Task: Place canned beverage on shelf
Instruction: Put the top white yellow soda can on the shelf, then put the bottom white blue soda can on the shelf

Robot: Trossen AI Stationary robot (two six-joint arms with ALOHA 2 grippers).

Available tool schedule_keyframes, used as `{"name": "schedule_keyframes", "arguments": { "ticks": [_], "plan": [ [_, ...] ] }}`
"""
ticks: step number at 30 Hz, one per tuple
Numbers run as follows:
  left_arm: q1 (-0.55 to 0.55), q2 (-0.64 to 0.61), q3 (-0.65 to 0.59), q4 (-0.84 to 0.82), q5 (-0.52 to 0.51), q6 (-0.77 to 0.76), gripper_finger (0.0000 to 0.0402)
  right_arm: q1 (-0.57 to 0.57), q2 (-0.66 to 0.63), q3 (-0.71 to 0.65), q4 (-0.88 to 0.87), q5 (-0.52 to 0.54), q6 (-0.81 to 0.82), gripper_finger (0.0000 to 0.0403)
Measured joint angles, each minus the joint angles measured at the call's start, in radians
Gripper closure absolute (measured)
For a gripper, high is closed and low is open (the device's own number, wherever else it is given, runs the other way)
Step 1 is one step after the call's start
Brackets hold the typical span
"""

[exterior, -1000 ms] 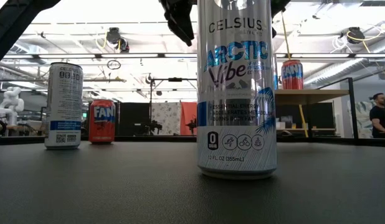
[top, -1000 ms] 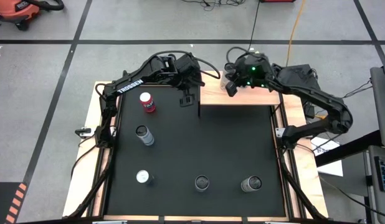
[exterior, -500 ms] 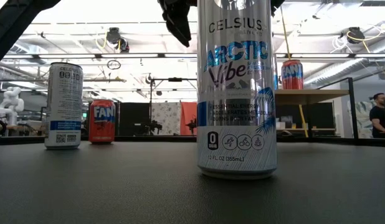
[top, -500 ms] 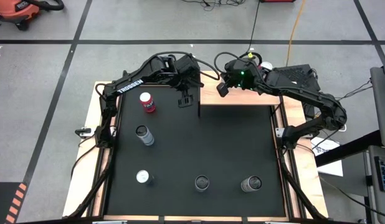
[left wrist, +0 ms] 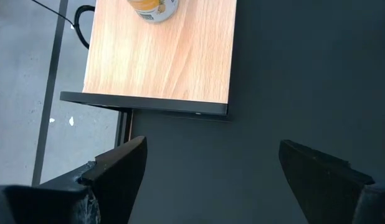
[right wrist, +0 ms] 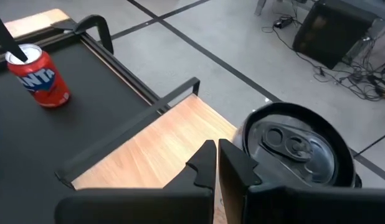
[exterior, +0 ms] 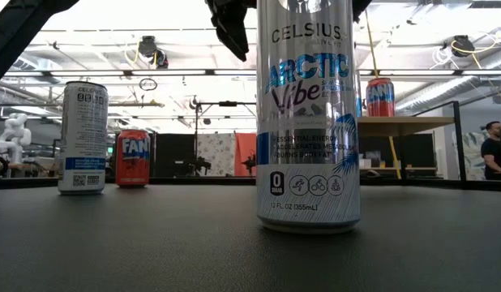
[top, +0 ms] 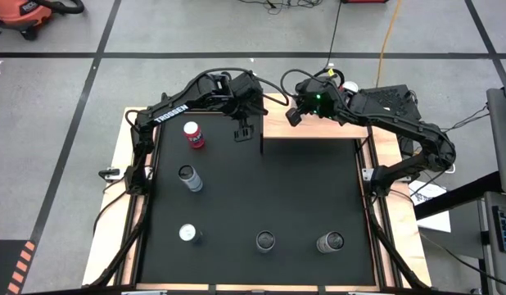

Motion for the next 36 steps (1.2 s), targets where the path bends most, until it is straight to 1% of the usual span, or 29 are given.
{"name": "schedule_keyframes", "arguments": {
  "ticks": [11, 14, 18, 24, 25, 28, 32, 36],
  "plan": [
    [0.0, 0.0, 0.0, 0.001, 0.0, 0.0, 0.0042, -0.001, 0.0, 0.0, -0.006, 0.006, -0.001, 0.0403],
    [0.0, 0.0, 0.0, 0.001, 0.0, 0.0, 0.0042, -0.001, 0.0, 0.0, -0.01, 0.049, -0.001, 0.0403],
    [0.0, 0.0, 0.0, 0.001, 0.0, 0.0, 0.0042, -0.002, 0.0, 0.0, -0.007, 0.023, -0.001, 0.0403],
    [0.0, 0.0, 0.0, 0.0, 0.0, -0.001, 0.0042, 0.0, -0.001, 0.0, -0.006, 0.019, -0.012, 0.0403],
    [0.0, 0.0, 0.0, 0.0, 0.0, -0.001, 0.0042, -0.001, -0.005, 0.0, -0.007, 0.01, -0.017, 0.0403],
    [0.0, 0.0, 0.0, -0.013, 0.0, -0.011, 0.0042, 0.0, -0.029, 0.0, -0.006, -0.064, -0.038, 0.0403],
    [0.0, 0.0, 0.0, -0.066, 0.0, -0.026, 0.0042, 0.0, -0.089, 0.0, -0.013, -0.169, -0.039, 0.0403],
    [0.0, 0.0, 0.0, -0.08, -0.005, -0.033, 0.0042, 0.0, -0.152, 0.0, -0.016, -0.238, -0.039, 0.0403]
  ]
}}
